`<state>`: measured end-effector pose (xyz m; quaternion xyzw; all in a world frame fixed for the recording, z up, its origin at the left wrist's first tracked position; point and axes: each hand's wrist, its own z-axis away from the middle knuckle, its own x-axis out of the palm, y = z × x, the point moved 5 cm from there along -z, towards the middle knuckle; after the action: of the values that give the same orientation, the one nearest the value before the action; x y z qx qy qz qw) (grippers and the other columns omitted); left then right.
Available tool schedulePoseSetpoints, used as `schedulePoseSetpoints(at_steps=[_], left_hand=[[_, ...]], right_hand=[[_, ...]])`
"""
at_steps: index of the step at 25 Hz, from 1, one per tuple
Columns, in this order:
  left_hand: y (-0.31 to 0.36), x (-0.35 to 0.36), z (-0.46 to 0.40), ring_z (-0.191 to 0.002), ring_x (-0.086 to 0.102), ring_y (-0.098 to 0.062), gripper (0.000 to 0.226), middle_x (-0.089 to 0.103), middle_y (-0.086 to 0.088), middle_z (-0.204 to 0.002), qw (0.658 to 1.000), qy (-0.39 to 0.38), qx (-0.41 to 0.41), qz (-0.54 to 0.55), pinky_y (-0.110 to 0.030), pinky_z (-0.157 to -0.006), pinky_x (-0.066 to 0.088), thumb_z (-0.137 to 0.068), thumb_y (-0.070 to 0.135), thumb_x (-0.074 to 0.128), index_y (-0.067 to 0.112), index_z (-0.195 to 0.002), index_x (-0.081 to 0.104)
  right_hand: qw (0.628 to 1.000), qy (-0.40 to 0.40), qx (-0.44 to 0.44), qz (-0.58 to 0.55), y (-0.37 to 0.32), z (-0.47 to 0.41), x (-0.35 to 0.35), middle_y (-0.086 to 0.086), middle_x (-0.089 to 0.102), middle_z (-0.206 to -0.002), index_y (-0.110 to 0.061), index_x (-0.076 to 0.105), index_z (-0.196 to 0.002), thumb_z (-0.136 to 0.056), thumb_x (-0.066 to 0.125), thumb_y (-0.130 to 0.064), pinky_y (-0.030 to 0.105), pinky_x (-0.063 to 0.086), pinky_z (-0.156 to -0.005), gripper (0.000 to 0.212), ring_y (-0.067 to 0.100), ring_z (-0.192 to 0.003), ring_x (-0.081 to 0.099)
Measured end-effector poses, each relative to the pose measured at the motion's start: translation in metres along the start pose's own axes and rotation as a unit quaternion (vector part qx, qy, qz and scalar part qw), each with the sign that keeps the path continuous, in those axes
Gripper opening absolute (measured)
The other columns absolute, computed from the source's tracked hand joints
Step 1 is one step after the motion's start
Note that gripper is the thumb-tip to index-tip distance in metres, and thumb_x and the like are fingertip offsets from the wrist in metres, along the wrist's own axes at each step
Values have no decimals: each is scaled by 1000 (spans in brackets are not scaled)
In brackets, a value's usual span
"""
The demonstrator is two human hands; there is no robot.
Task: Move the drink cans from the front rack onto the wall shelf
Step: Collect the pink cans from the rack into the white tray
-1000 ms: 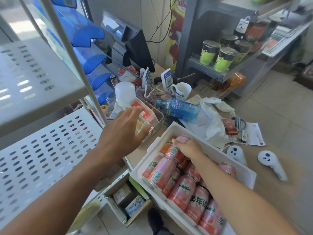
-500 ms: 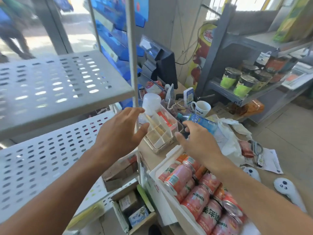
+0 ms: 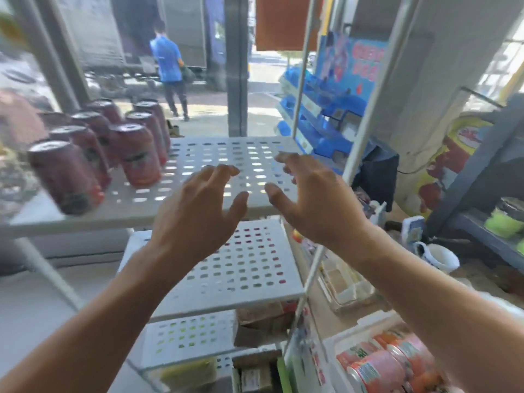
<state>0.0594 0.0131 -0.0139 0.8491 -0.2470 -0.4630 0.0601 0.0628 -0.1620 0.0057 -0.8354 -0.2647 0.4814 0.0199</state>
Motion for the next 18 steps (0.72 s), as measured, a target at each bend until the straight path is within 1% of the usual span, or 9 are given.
schedulePoseSetpoints(at_steps=[2,5,7,9,11,13,15,18], left_hand=[[-21,-16,-1,-110,60,-24,40,61,-1,-127,999,14,-30,-27,-42,-84,51,-92,45,51,25,-126,51],[-49,-36,5,-110,60,-23,40,60,1,-128,993,32,-84,-76,-36,-74,44,-93,46,51,25,-127,52],[-63,-48,10,-107,60,-24,39,61,1,-125,989,38,-110,-92,-34,-70,40,-93,46,50,26,-125,53],[-77,-58,15,-105,61,-24,37,62,1,-122,985,48,-133,-100,-33,-69,40,-93,45,51,24,-123,54],[-90,-67,20,-105,61,-25,39,62,-1,-122,980,56,-156,-109,-36,-72,44,-92,45,51,23,-124,54],[-100,-71,24,-107,60,-24,41,62,0,-123,976,58,-175,-114,-37,-74,45,-91,44,52,24,-127,53],[-109,-74,26,-104,60,-23,41,62,1,-121,973,60,-188,-117,-36,-74,45,-91,42,53,25,-128,53],[-116,-75,26,-101,60,-21,40,62,1,-119,972,60,-196,-117,-33,-70,43,-93,42,52,25,-128,52]], right_hand=[[999,-14,-28,-5,-15,-25,19,2,59,-127,-24,46,-140,-94,54,-47,36,47,-85,52,22,-111,59],[997,-38,-70,-22,-38,-57,52,6,59,-128,-21,47,-139,-93,55,-47,40,50,-88,53,25,-114,60],[993,-52,-99,-36,-54,-75,73,8,58,-130,-19,45,-140,-93,56,-47,41,51,-89,56,27,-114,60],[989,-70,-121,-47,-74,-94,92,10,56,-130,-19,40,-142,-92,58,-47,41,50,-86,60,30,-112,60],[986,-86,-137,-50,-94,-113,108,14,50,-134,-19,34,-145,-91,60,-46,41,48,-84,65,34,-112,58],[983,-96,-142,-63,-112,-131,124,16,42,-138,-21,28,-148,-90,62,-46,45,47,-87,71,38,-117,53],[983,-92,-136,-81,-126,-146,139,16,36,-141,-23,25,-149,-88,63,-48,49,46,-94,76,39,-126,45],[985,-115,-107,-66,-130,-157,163,13,27,-145,-25,31,-146,-87,61,-57,52,44,-98,74,37,-134,33]])
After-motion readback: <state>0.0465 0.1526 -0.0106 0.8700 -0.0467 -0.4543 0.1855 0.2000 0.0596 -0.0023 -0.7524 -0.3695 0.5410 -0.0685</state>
